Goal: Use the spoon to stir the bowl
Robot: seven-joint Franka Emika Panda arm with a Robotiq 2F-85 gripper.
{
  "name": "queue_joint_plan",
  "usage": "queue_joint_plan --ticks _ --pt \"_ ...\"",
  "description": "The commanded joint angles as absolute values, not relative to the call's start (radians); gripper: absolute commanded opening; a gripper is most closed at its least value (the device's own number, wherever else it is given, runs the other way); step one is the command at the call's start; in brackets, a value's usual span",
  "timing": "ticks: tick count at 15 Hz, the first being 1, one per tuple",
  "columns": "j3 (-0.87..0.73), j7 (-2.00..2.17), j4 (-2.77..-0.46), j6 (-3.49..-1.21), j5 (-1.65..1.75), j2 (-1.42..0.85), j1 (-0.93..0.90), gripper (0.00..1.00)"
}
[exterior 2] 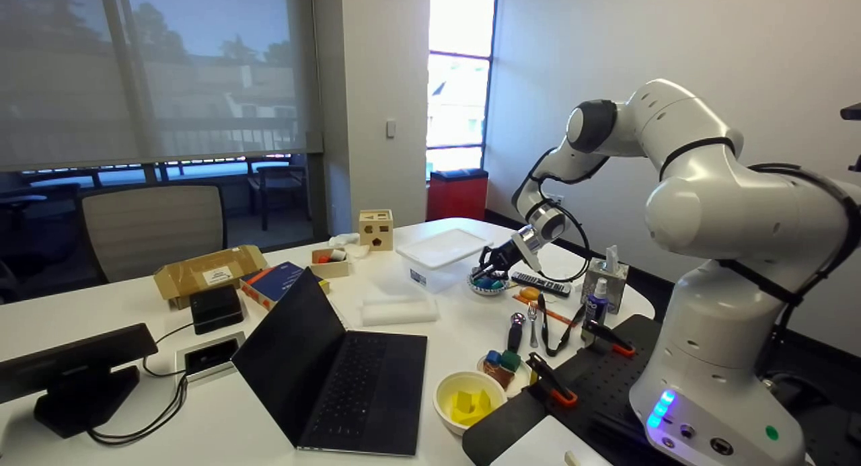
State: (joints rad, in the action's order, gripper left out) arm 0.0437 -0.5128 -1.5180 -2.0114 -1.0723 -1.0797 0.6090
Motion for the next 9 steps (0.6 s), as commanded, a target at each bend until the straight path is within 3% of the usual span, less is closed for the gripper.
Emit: queue_joint_plan --ticks 1,9 --pt "0.005 -0.436 -1.442 -1.947 -1.078 -1.125 0.573 0.02" --pt "-0.025 -0.380 -1.412 -1.893 -1.094 -1.185 0.578 0.02"
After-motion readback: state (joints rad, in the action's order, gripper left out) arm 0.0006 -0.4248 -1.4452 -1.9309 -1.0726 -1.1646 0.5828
